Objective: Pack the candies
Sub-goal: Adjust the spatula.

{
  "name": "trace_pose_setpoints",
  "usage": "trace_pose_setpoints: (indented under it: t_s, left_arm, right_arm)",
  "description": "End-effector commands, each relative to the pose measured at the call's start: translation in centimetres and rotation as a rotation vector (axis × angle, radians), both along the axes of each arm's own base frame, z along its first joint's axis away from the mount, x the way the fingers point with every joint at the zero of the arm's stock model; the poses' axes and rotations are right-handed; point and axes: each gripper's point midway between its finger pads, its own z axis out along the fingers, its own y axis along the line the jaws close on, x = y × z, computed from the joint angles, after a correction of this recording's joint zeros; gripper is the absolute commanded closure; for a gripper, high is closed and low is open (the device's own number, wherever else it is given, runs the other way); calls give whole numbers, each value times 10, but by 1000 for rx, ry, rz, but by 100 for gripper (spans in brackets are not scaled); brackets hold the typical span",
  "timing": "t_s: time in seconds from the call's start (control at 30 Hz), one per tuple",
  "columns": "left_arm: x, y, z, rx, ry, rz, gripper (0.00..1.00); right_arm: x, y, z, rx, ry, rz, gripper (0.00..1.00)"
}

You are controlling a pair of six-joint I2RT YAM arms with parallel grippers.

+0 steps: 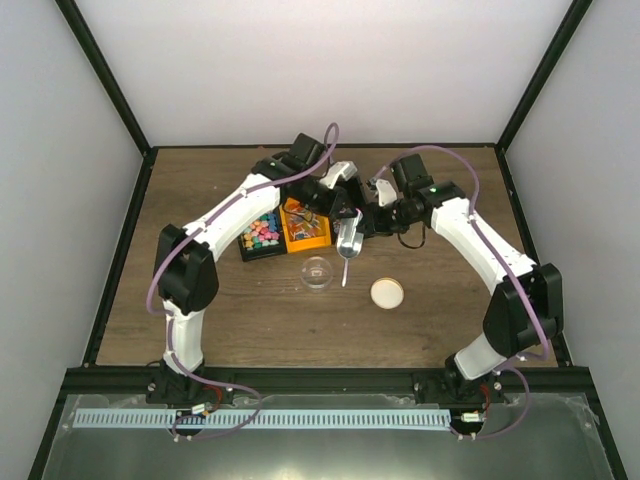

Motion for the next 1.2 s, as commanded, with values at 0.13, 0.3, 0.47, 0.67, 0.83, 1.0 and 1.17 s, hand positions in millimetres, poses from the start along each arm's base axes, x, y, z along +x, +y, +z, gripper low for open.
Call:
trace_pose_setpoints:
  t_s: [0.13, 0.3, 0.47, 0.67, 0.83, 1.0, 1.17]
  left_arm:
    - [6, -3, -18, -1, 20, 34, 96]
    - [11, -3, -25, 11, 17, 58, 96]
    - [27, -4, -25, -14, 4, 129, 96]
    - [40, -17, -17, -111, 16, 166, 96]
    - [55, -23, -5, -195, 43, 231, 96]
    - [68, -29, 33, -345, 56, 301, 96]
    - [73, -30, 80, -517, 74, 371, 96]
  right_arm:
    - [6, 13, 13, 69, -17, 13, 99]
    - [15, 9, 14, 48, -45, -27, 85]
    - [23, 1, 16, 43, -50, -81, 67]
    - [36, -25, 41, 64, -138, -202, 33]
    - [43, -70, 80, 90, -307, -389, 27]
    - [33, -94, 109, 165, -455, -466, 7]
    - [32, -98, 108, 186, -400, -488, 12]
